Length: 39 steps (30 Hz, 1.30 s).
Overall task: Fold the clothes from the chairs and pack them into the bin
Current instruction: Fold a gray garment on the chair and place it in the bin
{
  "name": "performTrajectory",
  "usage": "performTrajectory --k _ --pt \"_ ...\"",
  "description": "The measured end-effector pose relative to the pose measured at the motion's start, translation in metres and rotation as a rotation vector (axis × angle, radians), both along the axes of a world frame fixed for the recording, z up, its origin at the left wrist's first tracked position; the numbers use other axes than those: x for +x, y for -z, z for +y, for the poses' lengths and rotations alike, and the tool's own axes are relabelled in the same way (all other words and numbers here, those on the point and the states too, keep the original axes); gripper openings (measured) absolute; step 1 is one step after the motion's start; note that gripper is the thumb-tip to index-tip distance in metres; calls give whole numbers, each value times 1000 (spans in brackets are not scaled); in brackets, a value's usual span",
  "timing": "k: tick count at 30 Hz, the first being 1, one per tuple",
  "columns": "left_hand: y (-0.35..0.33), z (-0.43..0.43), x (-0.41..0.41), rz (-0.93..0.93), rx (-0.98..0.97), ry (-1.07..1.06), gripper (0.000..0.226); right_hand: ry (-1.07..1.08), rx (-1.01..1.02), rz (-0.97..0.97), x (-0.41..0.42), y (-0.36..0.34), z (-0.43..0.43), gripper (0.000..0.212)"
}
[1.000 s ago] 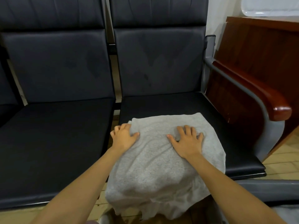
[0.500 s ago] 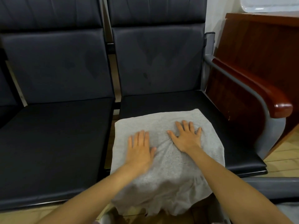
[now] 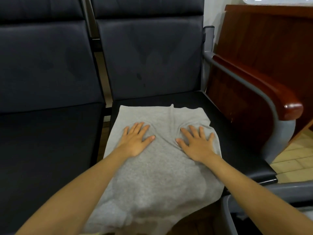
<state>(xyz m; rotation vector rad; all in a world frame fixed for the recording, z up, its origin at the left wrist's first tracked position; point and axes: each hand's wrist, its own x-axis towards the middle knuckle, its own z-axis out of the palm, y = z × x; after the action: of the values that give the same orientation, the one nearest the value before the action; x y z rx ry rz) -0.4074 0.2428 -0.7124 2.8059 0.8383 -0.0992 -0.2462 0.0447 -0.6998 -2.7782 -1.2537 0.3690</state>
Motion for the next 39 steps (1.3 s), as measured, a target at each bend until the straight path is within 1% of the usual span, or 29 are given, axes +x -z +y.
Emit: performTrajectory --k 2,4,5,7,8,9,12,14,16,18,19,20,22,24,25,26,29,30,31,32,34,36,39 --pt "5 21 13 -64 21 -6 67 27 11 -17 29 2 18 65" --pt "8 41 27 -202 66 -31 59 58 37 -42 60 5 37 64" --pt "9 49 33 -297 116 -49 53 60 52 -52 74 6 47 63" --pt "9 62 49 -462 286 -49 38 52 85 -73 96 10 69 60" --pt "9 67 55 -521 367 -35 35 47 112 -94 104 10 79 57" --pt "10 72 62 -544 410 -17 34 49 154 -127 111 11 89 54" --pt "7 80 74 -496 325 -27 29 47 282 -315 121 9 113 42" --pt "6 83 78 -460 284 -42 33 -33 307 -428 122 6 120 35" --pt "-3 82 78 -431 198 -82 39 -129 391 -463 117 3 118 26" --pt "-14 78 71 -364 104 -76 40 -190 532 -456 102 -2 106 22" --pt "-18 74 63 -304 92 -40 38 -206 580 -447 90 -6 98 22" --pt "-22 67 52 -264 129 4 37 -214 587 -417 76 -10 88 22" --pt "-23 43 27 -355 246 93 34 -200 497 -298 47 -17 65 25" --pt "-19 9 3 -427 264 139 32 -160 327 -194 23 -22 40 35" --pt "-17 -6 -7 -395 225 149 37 -142 247 -163 14 -24 29 40" --pt "-16 -19 -15 -326 181 138 48 -128 181 -139 7 -24 20 44" --pt "-13 -39 -29 -172 161 80 106 -99 46 -71 -7 -18 1 52" --pt "-13 -43 -29 -108 141 45 119 -93 19 -61 -8 -15 -1 54" --pt "-11 -45 -27 -51 105 8 124 -87 -2 -50 -8 -11 -1 56" --pt "-10 -46 -24 -9 69 -19 124 -78 -15 -32 -6 -7 3 57" --pt "-7 -42 -15 62 -2 -49 117 -57 -20 19 4 -2 13 59" --pt "-3 -27 -6 71 -37 -73 103 -56 9 38 18 3 25 60" --pt "-2 6 7 38 2 -72 85 -95 111 -9 41 7 41 59"
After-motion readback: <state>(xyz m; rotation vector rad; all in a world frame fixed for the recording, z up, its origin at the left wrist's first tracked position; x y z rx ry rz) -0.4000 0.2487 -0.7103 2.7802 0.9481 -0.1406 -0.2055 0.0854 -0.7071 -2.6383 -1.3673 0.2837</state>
